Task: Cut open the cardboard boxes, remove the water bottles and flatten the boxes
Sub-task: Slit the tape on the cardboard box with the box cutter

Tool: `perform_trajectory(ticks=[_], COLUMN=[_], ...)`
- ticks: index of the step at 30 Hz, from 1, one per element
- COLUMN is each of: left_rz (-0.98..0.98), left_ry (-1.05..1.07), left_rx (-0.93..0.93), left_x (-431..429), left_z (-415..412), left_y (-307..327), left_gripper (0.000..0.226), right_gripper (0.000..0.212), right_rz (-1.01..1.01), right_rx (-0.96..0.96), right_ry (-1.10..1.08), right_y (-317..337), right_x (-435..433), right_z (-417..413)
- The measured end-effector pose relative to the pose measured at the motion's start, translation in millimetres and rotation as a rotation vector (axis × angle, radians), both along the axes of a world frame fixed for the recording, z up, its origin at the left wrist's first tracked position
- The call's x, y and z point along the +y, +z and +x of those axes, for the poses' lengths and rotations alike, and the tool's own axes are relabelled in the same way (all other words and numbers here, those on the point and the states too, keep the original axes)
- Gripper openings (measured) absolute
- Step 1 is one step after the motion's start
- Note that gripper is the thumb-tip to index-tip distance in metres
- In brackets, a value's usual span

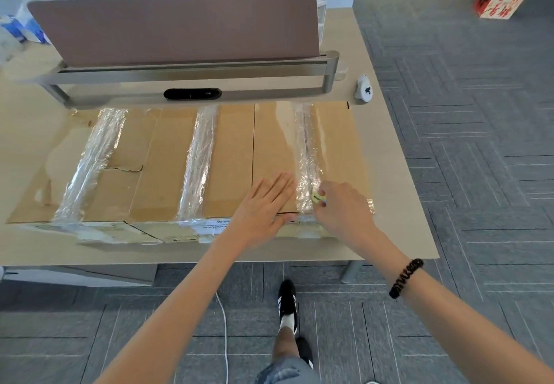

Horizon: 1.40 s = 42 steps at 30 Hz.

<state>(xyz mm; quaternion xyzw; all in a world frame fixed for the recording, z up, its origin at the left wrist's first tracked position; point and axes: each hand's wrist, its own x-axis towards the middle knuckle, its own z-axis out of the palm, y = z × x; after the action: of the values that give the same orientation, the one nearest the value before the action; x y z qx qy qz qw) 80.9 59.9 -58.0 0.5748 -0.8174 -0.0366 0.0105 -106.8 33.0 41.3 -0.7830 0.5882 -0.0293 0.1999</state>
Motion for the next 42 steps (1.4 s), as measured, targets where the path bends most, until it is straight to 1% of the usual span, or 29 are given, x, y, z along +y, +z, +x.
perform_trajectory(ticks=[8, 13, 20, 29, 35, 40, 42], left_rz=[-0.002, -0.003, 0.012, -0.006, -0.006, 0.010, 0.032], left_ry=[-0.003, 0.005, 0.012, 0.006, 0.009, 0.017, 0.021], left_rx=[-0.040, -0.031, -0.024, 0.016, 0.021, 0.048, 0.081], left_x=[-1, 0, 0, 0, 0, -1, -1], left_z=[0, 0, -1, 0, 0, 1, 2], left_y=[-2, -2, 1, 1, 0, 0, 3], left_gripper=[0.078, 0.076, 0.077, 0.076, 0.077, 0.079, 0.079], right_gripper=[0.018, 0.020, 0.018, 0.018, 0.013, 0.007, 0.011], right_rz=[0.020, 0.043, 0.067, 0.054, 0.079, 0.067, 0.047], right_rx=[-0.046, -0.041, -0.087, -0.152, -0.199, -0.206, -0.208], right_ry=[0.009, 0.015, -0.036, -0.080, -0.100, -0.076, -0.058], right_y=[1, 3, 1, -4, -11, -13, -17], right_x=[17, 19, 26, 31, 29, 32, 36], right_z=[-9, -10, -16, -19, -28, -35, -40])
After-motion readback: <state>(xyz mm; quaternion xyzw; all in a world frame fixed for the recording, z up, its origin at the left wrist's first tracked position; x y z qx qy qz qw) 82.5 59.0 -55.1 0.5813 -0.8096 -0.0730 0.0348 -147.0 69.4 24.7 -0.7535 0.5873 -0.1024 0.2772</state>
